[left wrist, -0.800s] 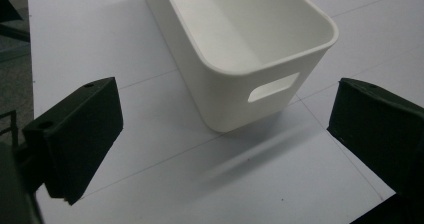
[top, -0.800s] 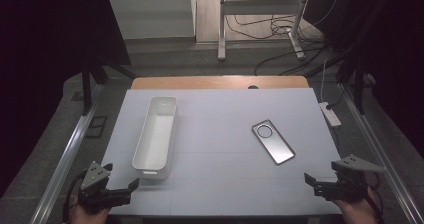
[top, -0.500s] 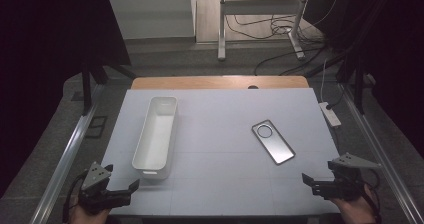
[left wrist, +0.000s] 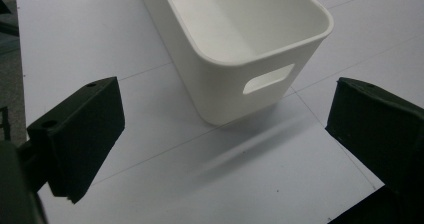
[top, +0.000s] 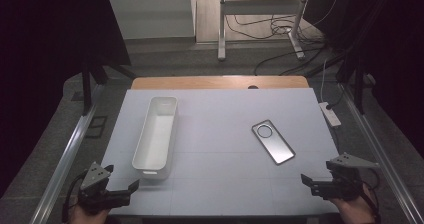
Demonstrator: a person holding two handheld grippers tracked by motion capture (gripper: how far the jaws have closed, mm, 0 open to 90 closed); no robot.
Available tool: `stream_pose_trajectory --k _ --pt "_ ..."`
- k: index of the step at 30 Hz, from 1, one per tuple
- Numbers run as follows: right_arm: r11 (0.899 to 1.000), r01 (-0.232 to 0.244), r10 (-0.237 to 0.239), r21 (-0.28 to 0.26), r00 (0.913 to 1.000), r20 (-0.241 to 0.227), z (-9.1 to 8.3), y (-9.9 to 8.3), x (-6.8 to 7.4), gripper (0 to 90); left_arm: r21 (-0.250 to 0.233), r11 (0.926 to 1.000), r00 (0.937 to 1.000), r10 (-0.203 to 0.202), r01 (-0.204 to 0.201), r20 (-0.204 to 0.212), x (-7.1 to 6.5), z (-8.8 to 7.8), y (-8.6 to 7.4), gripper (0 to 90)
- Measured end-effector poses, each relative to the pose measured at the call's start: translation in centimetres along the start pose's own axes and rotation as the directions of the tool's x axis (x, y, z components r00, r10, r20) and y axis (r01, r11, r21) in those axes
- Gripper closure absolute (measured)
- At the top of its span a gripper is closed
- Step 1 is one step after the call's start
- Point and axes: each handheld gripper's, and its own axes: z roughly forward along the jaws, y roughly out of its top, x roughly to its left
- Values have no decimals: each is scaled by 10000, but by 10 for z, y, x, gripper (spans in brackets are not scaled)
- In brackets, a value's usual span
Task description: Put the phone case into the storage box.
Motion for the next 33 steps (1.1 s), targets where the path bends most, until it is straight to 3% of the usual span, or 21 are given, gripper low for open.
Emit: stream_pose_trajectory --k 9,24,33 --pt "9999 -44 45 112 10000 -79 2 2 0 15 70 9999 9999 109 -109 44 -1 1 0 31" --pt "9989 466 -464 110 9987 -215 8 11 -1 0 106 9997 9997 236 -236 48 -2 1 0 31" --pt "9986 499 -492 174 9981 -370 13 17 -5 0 132 9998 9999 162 -163 40 -1 2 1 29"
